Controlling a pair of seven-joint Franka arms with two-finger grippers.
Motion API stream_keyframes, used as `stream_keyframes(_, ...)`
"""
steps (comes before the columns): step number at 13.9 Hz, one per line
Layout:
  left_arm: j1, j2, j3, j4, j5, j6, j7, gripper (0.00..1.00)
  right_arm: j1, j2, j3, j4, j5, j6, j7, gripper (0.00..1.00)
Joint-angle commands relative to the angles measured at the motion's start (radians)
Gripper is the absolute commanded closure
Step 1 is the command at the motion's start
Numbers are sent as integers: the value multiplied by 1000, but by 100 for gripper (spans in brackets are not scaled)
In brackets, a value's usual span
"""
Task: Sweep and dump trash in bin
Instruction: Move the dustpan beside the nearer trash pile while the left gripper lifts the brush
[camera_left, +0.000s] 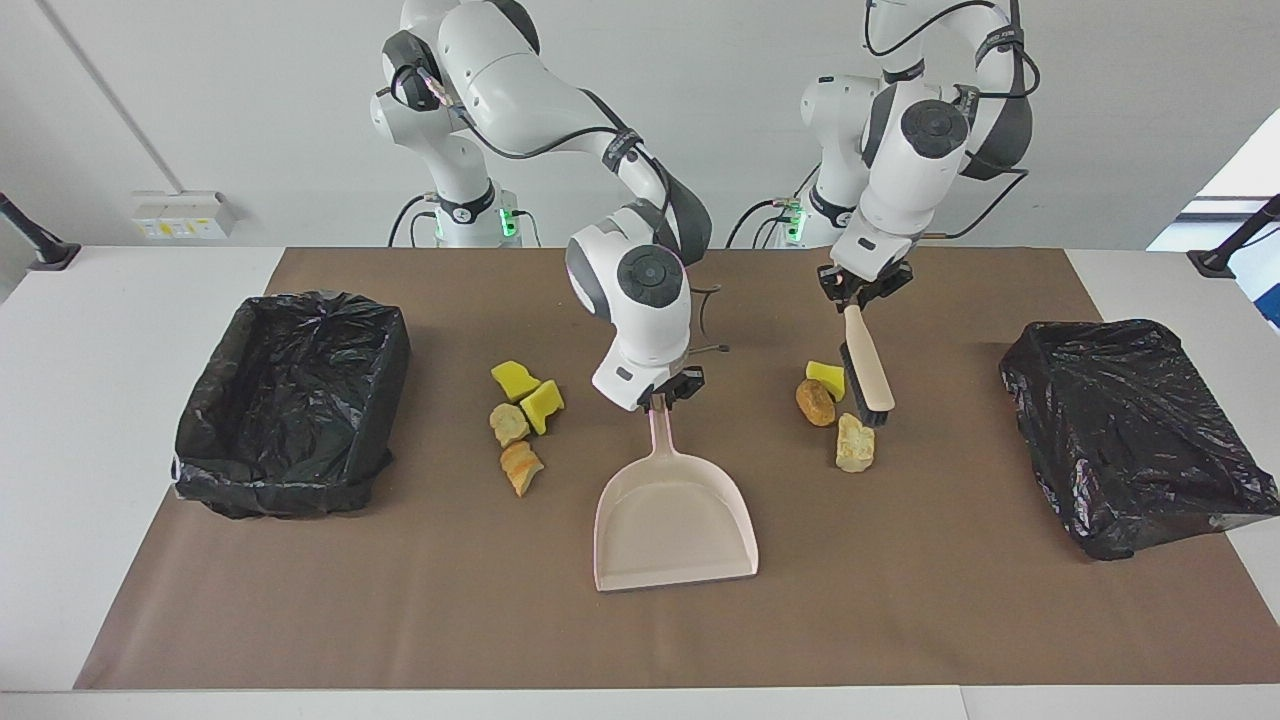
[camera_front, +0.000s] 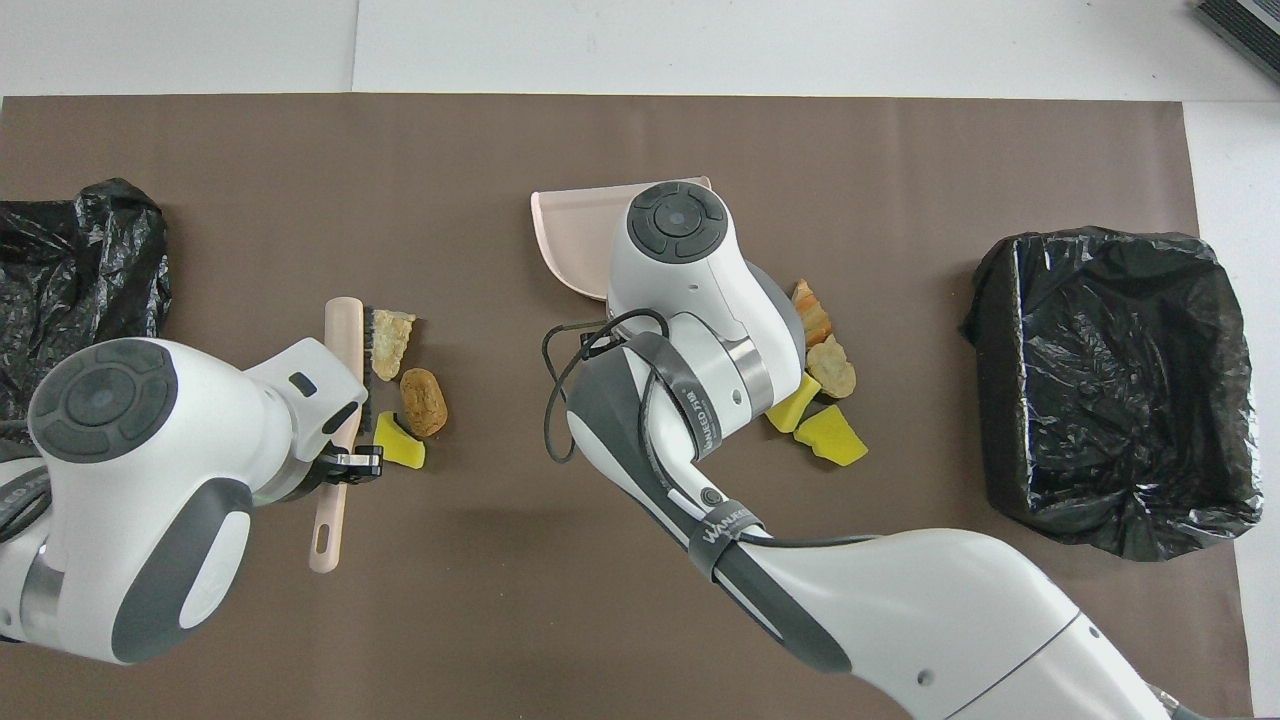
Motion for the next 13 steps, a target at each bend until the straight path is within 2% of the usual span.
stream_keyframes(1, 94, 24, -10, -6, 20, 68, 165, 100, -14, -30, 11, -36, 28, 17, -17, 100)
stream_keyframes(3, 128, 69, -10, -2, 31, 137, 216, 100, -14, -31, 11, -33, 10, -3, -30, 100)
stream_keyframes(5, 142, 144, -10, 58, 60, 165, 229, 100, -14, -59, 11, -39, 7, -17, -91, 100)
stream_keyframes(6, 150, 176, -10, 90, 66, 165, 231, 100, -21, -78, 11, -42, 5, -19, -135, 100)
stream_keyframes(8, 168, 201, -10, 92, 68, 174, 284, 100, -49, -121, 10, -45, 5, -49, -306, 100)
stream_keyframes(10, 193, 202, -10, 83, 69, 171, 382, 100, -101, -205, 8, -108, -9, -83, -464, 100)
stream_keyframes(13, 191, 212, -12, 57, 69, 171, 439, 100, -161, -353, 8, -272, -50, -89, -803, 100)
